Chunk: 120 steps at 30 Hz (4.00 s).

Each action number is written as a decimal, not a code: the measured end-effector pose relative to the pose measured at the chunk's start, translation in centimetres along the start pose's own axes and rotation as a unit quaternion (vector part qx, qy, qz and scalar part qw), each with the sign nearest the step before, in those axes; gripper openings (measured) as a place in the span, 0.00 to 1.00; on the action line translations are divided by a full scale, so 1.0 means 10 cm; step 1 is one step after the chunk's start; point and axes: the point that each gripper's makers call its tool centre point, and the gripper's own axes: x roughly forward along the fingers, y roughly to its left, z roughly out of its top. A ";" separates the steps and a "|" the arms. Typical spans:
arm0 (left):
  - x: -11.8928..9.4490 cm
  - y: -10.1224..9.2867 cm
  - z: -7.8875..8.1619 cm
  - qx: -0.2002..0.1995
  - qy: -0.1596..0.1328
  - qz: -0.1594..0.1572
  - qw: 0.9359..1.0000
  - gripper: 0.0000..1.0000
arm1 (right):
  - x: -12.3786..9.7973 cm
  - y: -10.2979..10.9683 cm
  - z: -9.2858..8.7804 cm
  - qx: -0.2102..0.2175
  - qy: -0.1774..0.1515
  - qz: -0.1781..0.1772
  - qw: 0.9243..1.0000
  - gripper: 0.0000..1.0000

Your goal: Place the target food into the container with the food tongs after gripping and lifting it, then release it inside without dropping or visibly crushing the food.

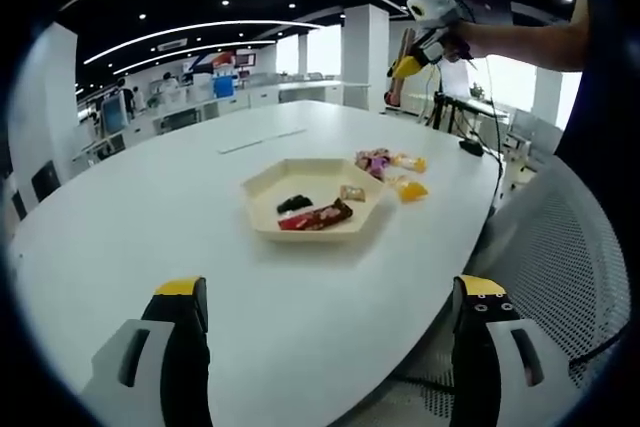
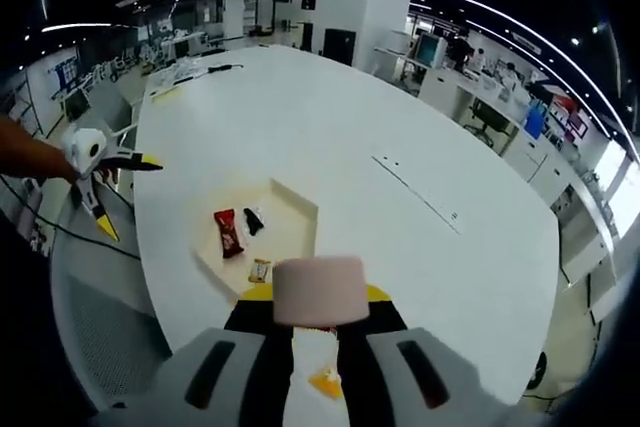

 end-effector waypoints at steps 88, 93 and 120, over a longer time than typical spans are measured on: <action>-0.01 0.03 -0.02 0.021 0.004 0.007 1.000 0.96 | 0.50 0.47 0.49 -0.039 -0.014 0.063 0.997 0.21; -0.01 0.03 -0.02 0.021 0.004 0.007 1.000 0.96 | 0.48 0.44 0.21 -0.019 0.000 0.059 0.998 0.21; 0.00 0.01 -0.06 0.026 0.015 0.003 1.000 0.95 | 0.07 0.27 -0.45 0.004 -0.005 0.039 0.999 0.22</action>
